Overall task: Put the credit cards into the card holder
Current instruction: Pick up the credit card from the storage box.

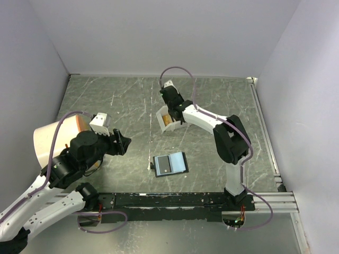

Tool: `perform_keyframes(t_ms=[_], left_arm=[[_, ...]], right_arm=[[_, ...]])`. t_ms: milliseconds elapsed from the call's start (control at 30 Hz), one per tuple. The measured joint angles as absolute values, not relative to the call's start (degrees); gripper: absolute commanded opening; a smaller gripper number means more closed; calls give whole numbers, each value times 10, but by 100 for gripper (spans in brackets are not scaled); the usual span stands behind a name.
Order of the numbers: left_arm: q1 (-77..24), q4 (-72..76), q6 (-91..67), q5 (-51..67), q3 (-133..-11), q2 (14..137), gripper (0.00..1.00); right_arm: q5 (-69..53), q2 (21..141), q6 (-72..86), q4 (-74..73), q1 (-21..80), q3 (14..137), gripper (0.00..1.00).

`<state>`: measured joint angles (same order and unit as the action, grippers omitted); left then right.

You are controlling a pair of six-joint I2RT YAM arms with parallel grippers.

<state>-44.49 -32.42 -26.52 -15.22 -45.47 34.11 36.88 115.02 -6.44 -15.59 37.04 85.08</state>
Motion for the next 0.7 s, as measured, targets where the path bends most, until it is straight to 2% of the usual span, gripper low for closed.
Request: perform_keyframes(t_ms=[433, 700], left_arm=[[-445, -309, -294, -120, -455, 378, 72], [-445, -256, -373, -48, -455, 431, 68]], right_arm=[[295, 1038, -1, -209, 370, 849, 0], [158, 896, 95, -198, 371, 779, 0]])
